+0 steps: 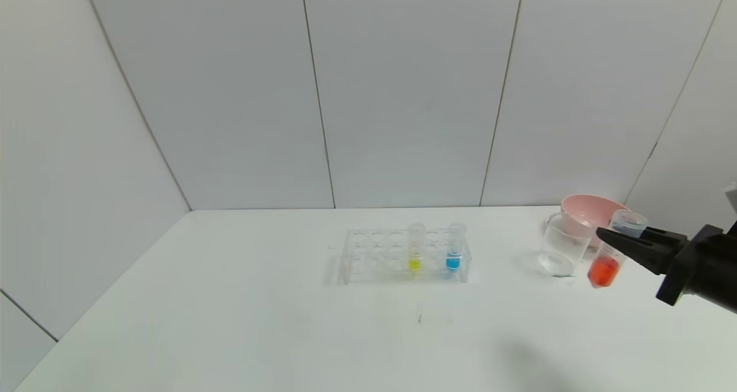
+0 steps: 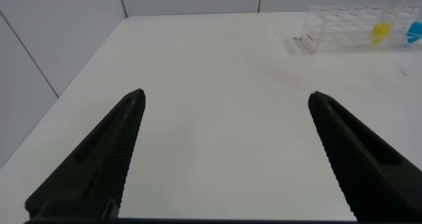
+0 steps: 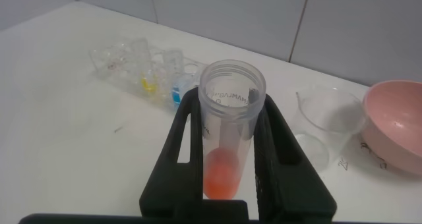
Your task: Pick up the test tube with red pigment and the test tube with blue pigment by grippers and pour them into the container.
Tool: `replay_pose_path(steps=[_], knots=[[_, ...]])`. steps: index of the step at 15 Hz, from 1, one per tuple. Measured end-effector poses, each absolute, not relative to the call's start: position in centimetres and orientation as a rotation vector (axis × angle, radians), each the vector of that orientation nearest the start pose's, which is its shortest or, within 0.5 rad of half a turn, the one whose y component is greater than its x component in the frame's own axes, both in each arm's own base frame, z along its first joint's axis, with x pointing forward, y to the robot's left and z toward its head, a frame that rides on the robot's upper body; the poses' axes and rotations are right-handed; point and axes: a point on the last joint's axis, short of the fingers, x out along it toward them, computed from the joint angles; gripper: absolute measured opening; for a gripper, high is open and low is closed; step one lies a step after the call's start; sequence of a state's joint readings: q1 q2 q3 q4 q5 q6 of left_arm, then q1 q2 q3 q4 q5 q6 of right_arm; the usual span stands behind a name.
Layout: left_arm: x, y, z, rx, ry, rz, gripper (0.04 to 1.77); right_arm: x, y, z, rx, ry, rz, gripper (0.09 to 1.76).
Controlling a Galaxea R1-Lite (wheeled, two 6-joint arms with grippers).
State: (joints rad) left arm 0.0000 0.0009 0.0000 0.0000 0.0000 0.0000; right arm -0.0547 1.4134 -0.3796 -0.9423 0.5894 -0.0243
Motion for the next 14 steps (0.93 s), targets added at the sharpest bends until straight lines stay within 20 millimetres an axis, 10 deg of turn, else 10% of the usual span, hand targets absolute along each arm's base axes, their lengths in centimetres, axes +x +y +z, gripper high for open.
replay_pose_path(steps=[7,14], knots=[[-2.3,0.0,7.5,0.000,0.001,0.000,1.76,21.2,-4.4,17.0,0.026,0.097,0.431,0.50],[-2.3,0.0,7.5,0.000,0.001,0.000,1.76,26.7,-9.1,16.5,-0.051,0.097,0.323,0.50]])
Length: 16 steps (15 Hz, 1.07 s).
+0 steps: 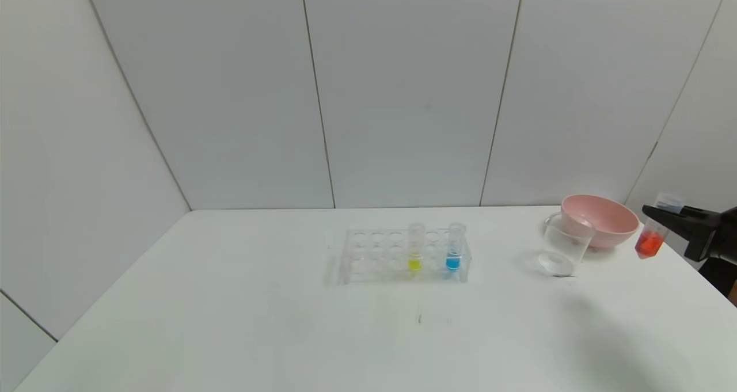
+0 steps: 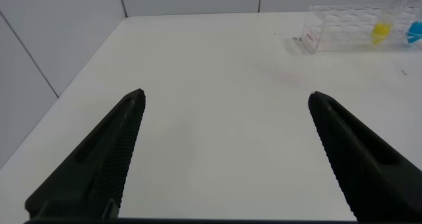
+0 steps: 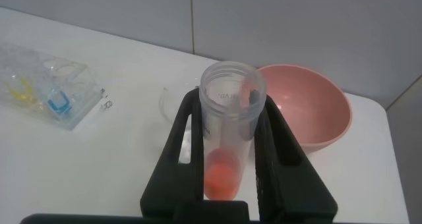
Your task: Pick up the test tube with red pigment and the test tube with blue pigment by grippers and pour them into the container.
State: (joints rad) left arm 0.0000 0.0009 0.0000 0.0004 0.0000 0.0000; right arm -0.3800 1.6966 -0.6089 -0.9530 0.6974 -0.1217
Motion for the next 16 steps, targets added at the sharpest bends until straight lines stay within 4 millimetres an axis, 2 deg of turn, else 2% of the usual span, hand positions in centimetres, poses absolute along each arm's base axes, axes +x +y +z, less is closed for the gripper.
replay_pose_path(steps=[4,7,10,13,16], knots=[[-2.3,0.0,7.5,0.000,0.001,0.000,1.76,30.4,-10.9,16.9,-0.128,0.065,0.306,0.50],[-2.3,0.0,7.5,0.000,0.001,0.000,1.76,32.8,-11.3,16.7,-0.168,0.101,0.303,0.50],[-2.3,0.0,7.5,0.000,0.001,0.000,1.76,34.8,-10.6,16.9,-0.168,0.162,0.338,0.50],[-2.3,0.0,7.5,0.000,0.001,0.000,1.76,35.9,-9.7,17.4,-0.187,0.272,0.396,0.50],[-2.3,0.0,7.5,0.000,0.001,0.000,1.76,36.6,-9.2,18.9,-0.313,0.302,0.452,0.50]])
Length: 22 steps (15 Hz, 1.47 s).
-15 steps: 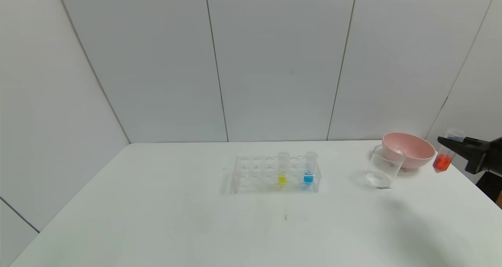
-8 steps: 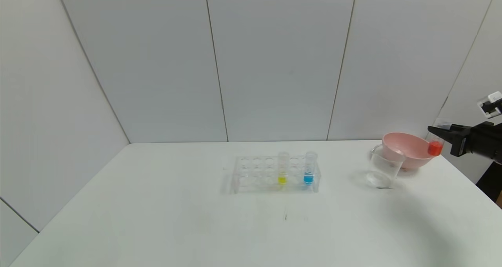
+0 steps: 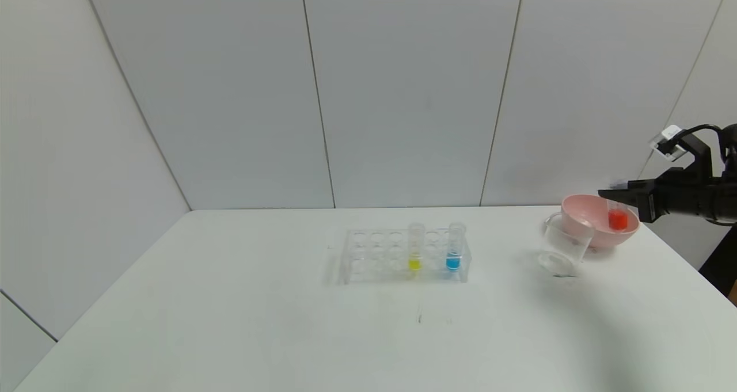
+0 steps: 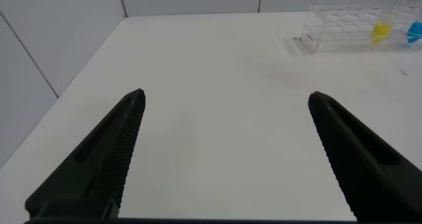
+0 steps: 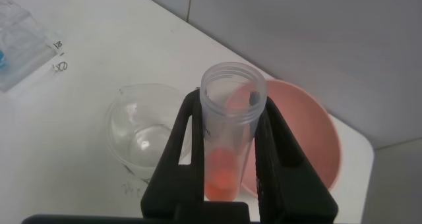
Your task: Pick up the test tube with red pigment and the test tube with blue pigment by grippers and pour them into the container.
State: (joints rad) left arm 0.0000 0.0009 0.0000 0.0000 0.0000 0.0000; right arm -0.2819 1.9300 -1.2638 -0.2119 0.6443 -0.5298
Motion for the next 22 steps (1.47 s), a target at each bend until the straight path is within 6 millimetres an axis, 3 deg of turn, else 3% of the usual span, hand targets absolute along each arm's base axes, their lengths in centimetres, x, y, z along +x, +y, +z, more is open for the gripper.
replay_pose_path(steps=[3,8,13,22], knots=[[-2.3,0.0,7.5,0.000,0.001,0.000,1.76,37.6,-9.3,20.7,-0.506,0.231,0.476,0.50],[-2.3,0.0,7.5,0.000,0.001,0.000,1.76,37.4,-9.0,21.0,-0.714,0.299,0.590,0.50],[-2.3,0.0,7.5,0.000,0.001,0.000,1.76,36.3,-8.0,21.3,-0.832,0.452,0.715,0.50],[-2.3,0.0,7.5,0.000,0.001,0.000,1.76,36.1,-6.6,24.9,-0.952,0.698,0.716,0.50]])
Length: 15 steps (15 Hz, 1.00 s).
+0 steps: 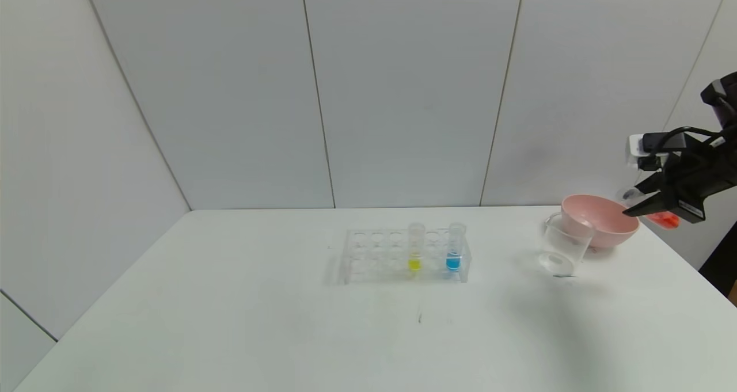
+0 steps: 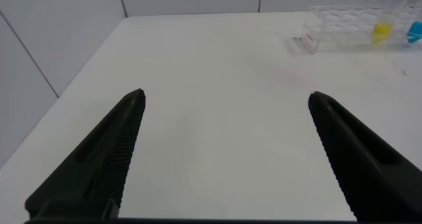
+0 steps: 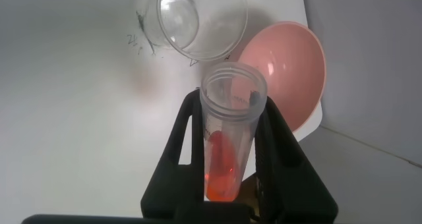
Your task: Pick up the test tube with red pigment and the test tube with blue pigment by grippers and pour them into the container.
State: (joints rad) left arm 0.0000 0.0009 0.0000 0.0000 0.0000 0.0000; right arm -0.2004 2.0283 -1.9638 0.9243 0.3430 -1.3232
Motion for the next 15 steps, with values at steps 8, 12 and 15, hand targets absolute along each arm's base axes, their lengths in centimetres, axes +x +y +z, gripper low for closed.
replay_pose_path(steps=[8,12,15], knots=[[-2.3,0.0,7.5,0.000,0.001,0.000,1.76,37.9,-4.7,23.6,-1.041,0.782,0.694,0.50],[-2.3,0.0,7.5,0.000,0.001,0.000,1.76,38.5,-4.2,23.4,-1.093,0.799,0.650,0.50],[-2.3,0.0,7.5,0.000,0.001,0.000,1.76,38.9,-3.9,23.4,-1.136,0.815,0.609,0.50]])
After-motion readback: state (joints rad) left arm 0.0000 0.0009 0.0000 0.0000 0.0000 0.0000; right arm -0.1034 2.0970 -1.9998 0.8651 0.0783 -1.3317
